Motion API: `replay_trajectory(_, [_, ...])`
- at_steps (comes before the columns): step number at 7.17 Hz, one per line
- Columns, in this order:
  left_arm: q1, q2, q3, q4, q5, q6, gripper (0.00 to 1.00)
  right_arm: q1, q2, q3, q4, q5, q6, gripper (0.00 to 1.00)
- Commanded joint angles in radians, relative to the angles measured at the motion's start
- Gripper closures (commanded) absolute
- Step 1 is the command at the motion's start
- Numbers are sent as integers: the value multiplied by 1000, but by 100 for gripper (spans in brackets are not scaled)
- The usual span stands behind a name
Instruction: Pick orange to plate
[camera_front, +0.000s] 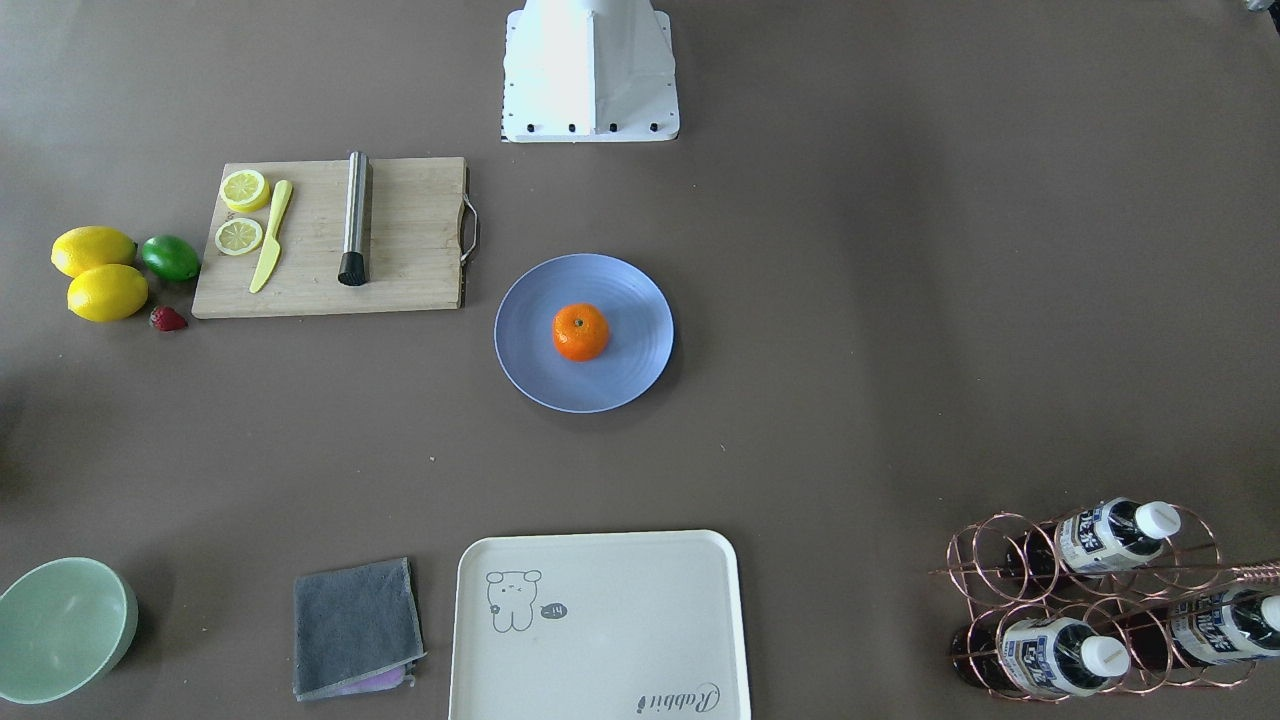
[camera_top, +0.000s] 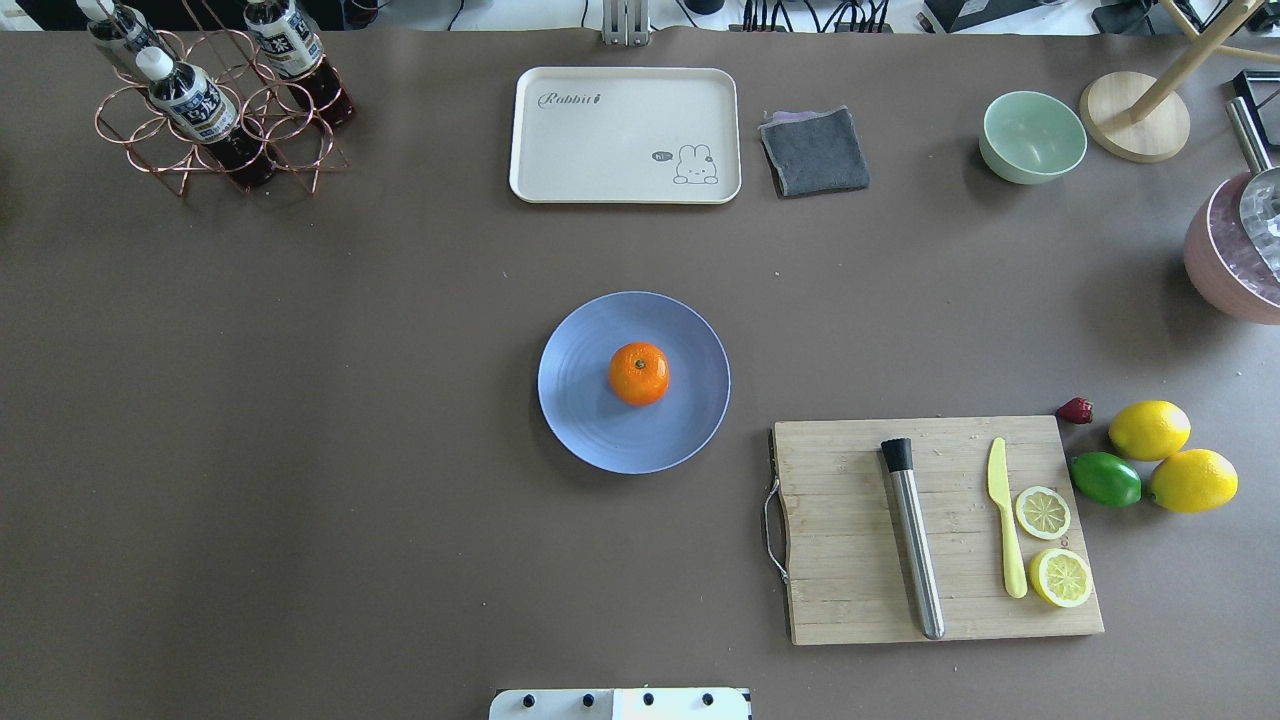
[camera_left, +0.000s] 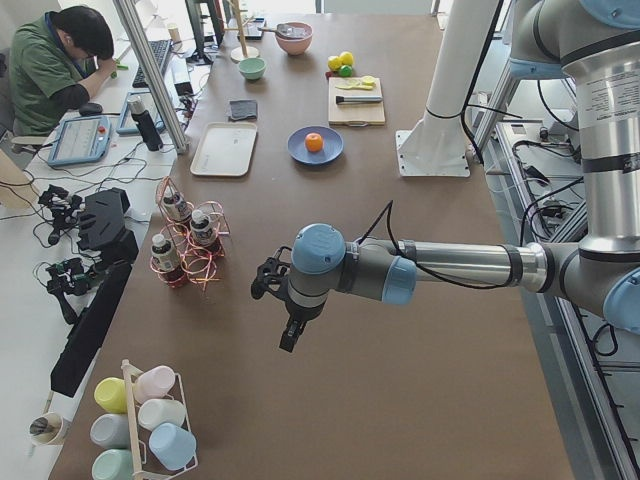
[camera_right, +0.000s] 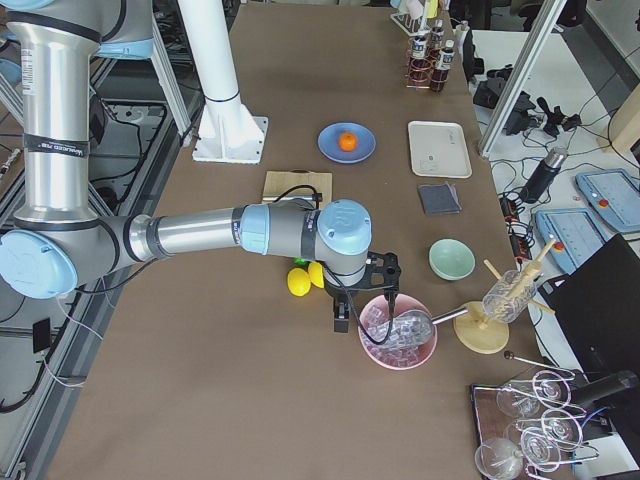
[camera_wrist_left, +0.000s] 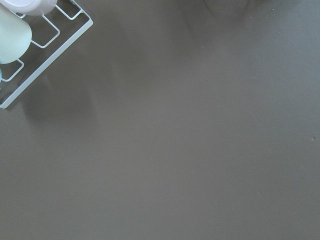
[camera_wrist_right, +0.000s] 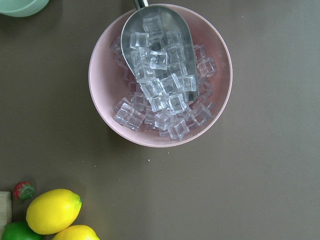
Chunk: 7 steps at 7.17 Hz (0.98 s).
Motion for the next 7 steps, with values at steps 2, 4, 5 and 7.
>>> replay_trajectory(2, [-6,1,0,-7,0,-1,2,0,-7,19,-1,3,2,0])
replay_trajectory(4, [-5,2,2,-7,-3,-1,2,6,-15,19,-1,-9,0,0])
replay_trajectory(5, [-5,1,8,-7,-2,-1,2,6,-17,21,-1,-2,0,0])
replay_trajectory(7, [-5,1,1,-7,-2,-1,2,5,-1,12,-2,-9,2,0])
